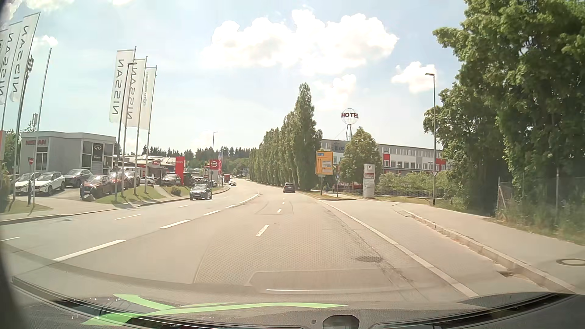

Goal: Follow the waypoints while adhering to traffic rules and regulations

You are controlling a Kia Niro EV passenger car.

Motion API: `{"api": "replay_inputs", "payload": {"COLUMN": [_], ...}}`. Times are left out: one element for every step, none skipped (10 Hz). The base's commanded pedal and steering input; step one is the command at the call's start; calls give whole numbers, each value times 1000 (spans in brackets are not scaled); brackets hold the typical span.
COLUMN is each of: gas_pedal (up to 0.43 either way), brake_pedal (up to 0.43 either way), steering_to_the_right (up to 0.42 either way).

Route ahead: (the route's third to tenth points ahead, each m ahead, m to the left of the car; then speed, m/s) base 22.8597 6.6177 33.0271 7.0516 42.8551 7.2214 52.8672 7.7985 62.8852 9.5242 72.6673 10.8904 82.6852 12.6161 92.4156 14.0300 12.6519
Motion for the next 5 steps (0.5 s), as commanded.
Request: {"api": "replay_inputs", "payload": {"gas_pedal": [177, 177, 177, 177, 177], "brake_pedal": [0, 0, 0, 0, 0], "steering_to_the_right": [-11, -11, -12, -12, -12]}}
